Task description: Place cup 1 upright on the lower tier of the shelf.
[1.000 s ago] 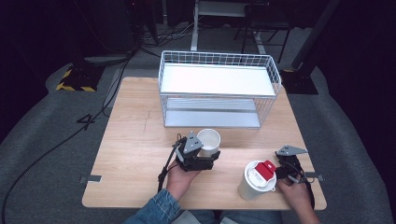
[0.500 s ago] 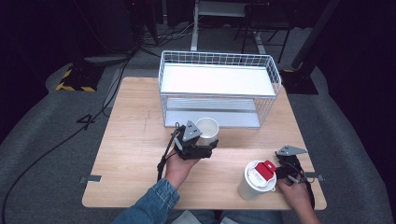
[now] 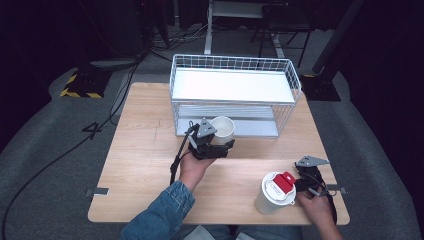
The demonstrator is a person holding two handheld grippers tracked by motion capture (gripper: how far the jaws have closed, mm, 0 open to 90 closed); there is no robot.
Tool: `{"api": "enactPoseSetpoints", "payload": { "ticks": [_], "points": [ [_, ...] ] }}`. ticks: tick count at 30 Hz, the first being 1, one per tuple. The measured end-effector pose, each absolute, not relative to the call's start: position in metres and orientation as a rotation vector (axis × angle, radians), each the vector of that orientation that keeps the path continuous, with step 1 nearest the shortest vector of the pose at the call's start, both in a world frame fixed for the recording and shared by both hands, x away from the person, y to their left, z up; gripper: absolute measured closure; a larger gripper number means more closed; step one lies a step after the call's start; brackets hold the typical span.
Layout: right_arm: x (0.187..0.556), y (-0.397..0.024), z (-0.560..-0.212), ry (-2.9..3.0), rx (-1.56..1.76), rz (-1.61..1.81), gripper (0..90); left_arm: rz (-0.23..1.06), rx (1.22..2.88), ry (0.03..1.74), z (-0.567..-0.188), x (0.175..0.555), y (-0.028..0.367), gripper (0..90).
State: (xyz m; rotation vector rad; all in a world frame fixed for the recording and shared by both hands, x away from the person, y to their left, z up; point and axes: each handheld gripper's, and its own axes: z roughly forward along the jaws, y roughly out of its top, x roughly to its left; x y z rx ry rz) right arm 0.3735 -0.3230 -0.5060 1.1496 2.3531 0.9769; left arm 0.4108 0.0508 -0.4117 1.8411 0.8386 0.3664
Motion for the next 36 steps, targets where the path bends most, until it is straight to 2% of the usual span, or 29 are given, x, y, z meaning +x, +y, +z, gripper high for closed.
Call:
{"api": "enactPoseSetpoints", "payload": {
  "ticks": [9, 36],
  "points": [
    [0.373, -0.323, -0.506, 2.353, 1.149, 0.977, 0.5, 0.396, 1.822, 0.898, -0.420, 0.437, 0.049, 22.1],
    [0.373, -0.323, -0.506, 2.353, 1.149, 0.976, 0.5, 0.511, 1.830, 0.955, -0.445, 0.481, 0.025, 22.0]
  ]
}}
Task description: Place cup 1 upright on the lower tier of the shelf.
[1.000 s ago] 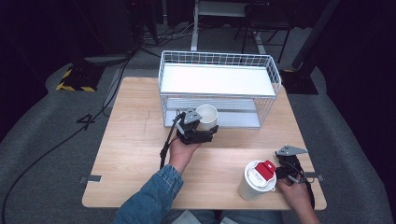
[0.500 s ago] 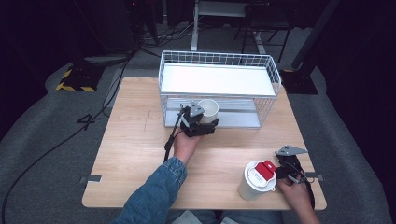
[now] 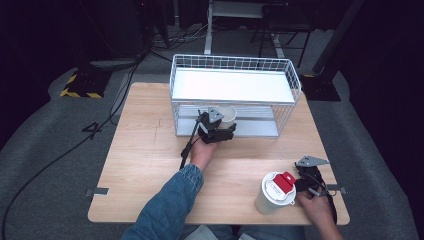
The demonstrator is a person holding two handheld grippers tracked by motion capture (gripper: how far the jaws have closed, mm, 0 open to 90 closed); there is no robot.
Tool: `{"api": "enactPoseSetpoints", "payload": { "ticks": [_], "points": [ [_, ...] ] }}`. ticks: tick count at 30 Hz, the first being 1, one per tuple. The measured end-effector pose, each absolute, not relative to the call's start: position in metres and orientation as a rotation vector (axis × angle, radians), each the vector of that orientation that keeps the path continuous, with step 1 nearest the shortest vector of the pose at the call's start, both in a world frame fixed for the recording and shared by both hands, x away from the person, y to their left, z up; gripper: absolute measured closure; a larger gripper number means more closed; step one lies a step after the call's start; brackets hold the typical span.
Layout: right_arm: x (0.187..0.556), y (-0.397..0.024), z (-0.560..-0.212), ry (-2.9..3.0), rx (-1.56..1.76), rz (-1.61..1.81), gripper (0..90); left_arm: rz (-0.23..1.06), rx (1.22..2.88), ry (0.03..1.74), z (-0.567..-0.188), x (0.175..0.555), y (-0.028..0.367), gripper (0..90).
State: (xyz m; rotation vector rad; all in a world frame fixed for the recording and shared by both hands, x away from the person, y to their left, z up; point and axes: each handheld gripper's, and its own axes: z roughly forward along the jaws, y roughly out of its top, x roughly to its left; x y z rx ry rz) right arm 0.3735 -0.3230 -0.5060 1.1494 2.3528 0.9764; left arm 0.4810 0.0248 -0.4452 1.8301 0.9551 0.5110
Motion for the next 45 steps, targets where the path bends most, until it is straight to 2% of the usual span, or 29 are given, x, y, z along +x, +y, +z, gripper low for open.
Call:
{"api": "enactPoseSetpoints", "payload": {
  "ticks": [29, 45],
  "points": [
    [0.373, -0.323, -0.506, 2.353, 1.149, 0.976, 0.5, 0.575, 1.804, 1.035, -0.468, 0.524, 0.008, 21.9],
    [0.373, -0.323, -0.506, 2.353, 1.149, 0.977, 0.5, 0.540, 1.817, 1.072, -0.476, 0.536, 0.003, 21.9]
  ]
}}
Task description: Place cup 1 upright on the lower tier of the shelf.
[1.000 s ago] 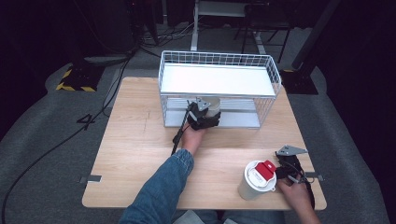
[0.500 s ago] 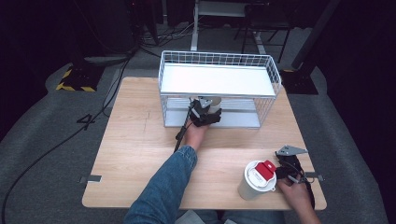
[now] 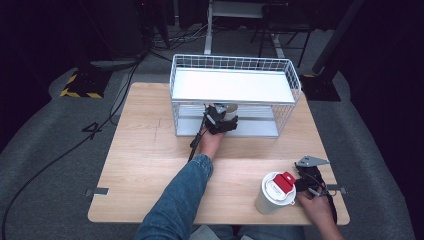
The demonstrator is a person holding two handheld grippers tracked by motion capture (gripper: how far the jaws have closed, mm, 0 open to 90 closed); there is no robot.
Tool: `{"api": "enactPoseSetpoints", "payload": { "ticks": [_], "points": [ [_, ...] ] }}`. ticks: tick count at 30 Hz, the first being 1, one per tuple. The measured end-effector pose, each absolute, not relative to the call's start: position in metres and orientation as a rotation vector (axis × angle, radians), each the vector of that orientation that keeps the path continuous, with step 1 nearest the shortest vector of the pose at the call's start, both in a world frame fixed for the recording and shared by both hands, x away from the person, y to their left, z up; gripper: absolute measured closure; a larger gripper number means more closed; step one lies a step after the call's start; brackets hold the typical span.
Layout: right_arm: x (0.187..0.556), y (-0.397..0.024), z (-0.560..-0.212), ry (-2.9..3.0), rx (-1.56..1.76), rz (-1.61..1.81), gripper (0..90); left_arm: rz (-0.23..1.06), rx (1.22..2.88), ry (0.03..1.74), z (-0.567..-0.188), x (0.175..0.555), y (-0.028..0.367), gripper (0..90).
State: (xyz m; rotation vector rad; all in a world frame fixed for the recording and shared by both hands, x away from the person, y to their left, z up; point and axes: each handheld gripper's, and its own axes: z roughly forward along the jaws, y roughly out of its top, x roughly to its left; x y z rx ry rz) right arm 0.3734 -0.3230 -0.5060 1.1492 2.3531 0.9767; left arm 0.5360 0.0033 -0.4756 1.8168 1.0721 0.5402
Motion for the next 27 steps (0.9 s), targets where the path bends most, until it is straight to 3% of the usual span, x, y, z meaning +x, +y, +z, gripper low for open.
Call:
{"api": "enactPoseSetpoints", "payload": {
  "ticks": [15, 27],
  "points": [
    [0.3734, -0.3230, -0.5060, 2.353, 1.149, 0.976, 0.5, 0.531, 1.832, 1.050, -0.4786, 0.5371, 0.0024, 21.4],
    [0.3734, -0.3230, -0.5060, 2.353, 1.150, 0.977, 0.5, 0.529, 1.804, 1.046, -0.4728, 0.5343, 0.0051, 15.4]
  ]
}}
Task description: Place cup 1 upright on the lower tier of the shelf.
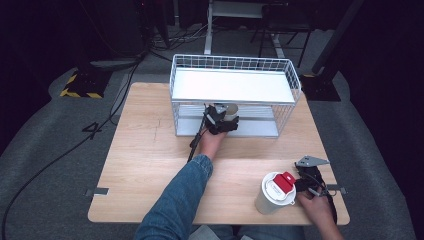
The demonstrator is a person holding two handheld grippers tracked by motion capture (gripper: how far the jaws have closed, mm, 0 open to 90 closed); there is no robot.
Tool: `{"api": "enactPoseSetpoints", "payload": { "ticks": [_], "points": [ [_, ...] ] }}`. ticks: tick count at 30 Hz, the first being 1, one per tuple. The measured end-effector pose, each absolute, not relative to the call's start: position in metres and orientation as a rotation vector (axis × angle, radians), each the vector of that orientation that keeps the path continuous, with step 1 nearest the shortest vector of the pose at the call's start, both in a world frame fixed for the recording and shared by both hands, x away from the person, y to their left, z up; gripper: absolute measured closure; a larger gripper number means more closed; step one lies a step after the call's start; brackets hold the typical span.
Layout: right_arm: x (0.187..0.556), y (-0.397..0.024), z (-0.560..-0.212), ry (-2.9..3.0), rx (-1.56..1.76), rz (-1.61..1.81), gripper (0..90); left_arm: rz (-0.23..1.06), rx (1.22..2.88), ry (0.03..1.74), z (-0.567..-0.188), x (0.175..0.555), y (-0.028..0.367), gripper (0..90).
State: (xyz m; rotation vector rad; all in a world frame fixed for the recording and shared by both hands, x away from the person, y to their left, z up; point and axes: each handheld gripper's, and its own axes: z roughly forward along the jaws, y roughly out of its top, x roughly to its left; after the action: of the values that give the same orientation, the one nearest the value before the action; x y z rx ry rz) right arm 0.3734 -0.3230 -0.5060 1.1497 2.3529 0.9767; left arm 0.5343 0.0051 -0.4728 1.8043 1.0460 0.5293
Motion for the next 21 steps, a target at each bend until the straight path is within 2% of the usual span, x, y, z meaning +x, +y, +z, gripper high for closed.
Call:
{"api": "enactPoseSetpoints", "payload": {
  "ticks": [8, 16, 21],
  "points": [
    [0.373, -0.323, -0.506, 2.353, 1.149, 0.977, 0.5, 0.517, 1.797, 1.014, -0.464, 0.523, 0.016, 12.1],
    [0.373, -0.323, -0.506, 2.353, 1.149, 0.977, 0.5, 0.452, 1.798, 1.003, -0.456, 0.505, 0.025, 7.7],
    [0.373, -0.323, -0.506, 2.353, 1.149, 0.977, 0.6, 0.458, 1.802, 0.983, -0.456, 0.493, 0.033, 7.8]
  ]
}}
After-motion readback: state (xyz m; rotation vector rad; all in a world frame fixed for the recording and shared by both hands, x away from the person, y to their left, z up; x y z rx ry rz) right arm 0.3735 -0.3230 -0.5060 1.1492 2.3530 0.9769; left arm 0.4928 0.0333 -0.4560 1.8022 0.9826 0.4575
